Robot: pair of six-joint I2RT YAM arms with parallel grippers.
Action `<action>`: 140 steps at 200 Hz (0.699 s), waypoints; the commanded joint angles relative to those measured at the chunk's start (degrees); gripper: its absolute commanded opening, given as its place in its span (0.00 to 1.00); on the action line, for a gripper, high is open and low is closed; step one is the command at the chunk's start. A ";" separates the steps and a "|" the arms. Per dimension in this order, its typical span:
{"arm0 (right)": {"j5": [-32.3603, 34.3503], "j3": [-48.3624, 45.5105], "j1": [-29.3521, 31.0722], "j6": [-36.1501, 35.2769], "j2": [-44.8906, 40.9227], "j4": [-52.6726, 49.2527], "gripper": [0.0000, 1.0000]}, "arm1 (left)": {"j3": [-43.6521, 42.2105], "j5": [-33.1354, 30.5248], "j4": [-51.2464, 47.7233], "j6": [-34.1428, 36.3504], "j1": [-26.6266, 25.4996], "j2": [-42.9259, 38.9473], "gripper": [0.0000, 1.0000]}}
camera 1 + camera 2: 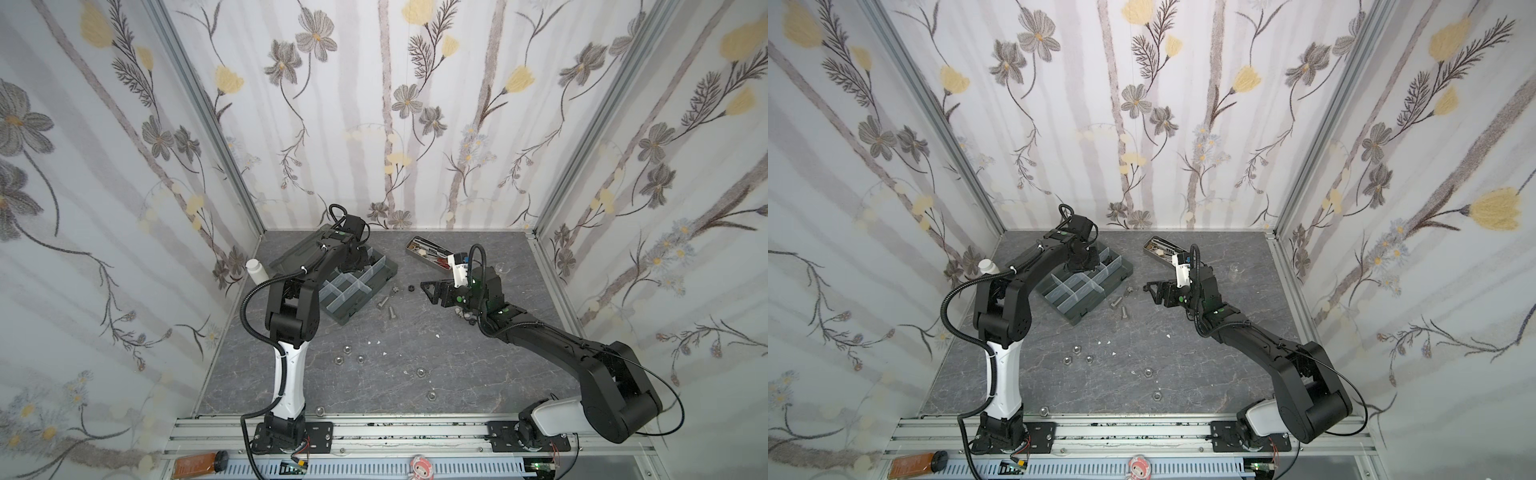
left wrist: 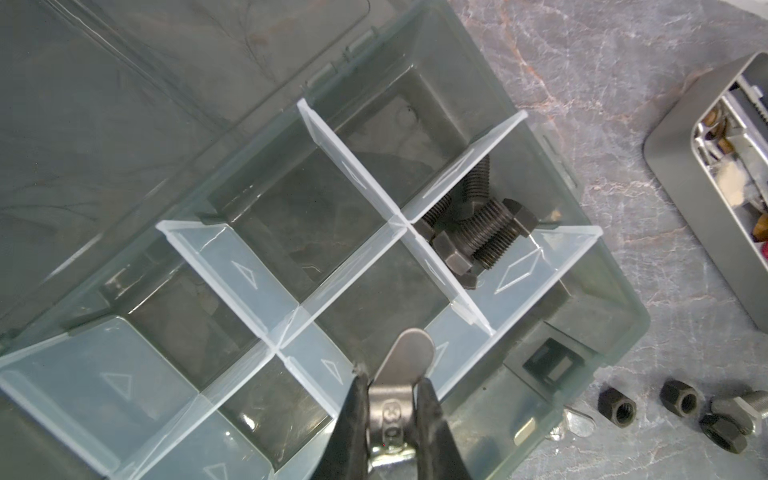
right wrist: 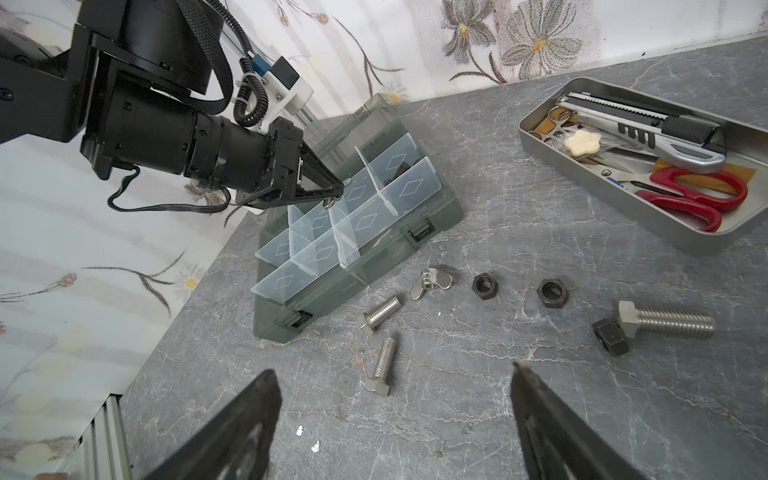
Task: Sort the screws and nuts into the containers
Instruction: 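Carry the wing nut with the left gripper over an organizer compartment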
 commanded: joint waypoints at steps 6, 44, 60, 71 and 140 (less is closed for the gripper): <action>-0.61 0.29 0.09 -0.20 0.76 2.51 0.87 | 0.95 1.21 -0.26 0.59 0.23 1.33 0.08; -0.89 0.42 0.15 -0.10 1.49 2.45 0.86 | 3.15 1.41 -0.43 0.33 0.33 2.94 0.10; -0.87 0.42 0.18 -0.23 1.52 2.37 0.86 | 4.81 1.48 -0.93 0.33 0.47 4.13 0.10; -0.90 0.42 0.18 -0.17 1.52 2.28 0.85 | 5.79 1.35 -1.30 0.33 0.61 4.87 0.11; 0.66 1.42 0.25 -0.77 1.69 -0.27 0.84 | 7.01 1.30 -1.57 0.50 1.10 5.90 0.38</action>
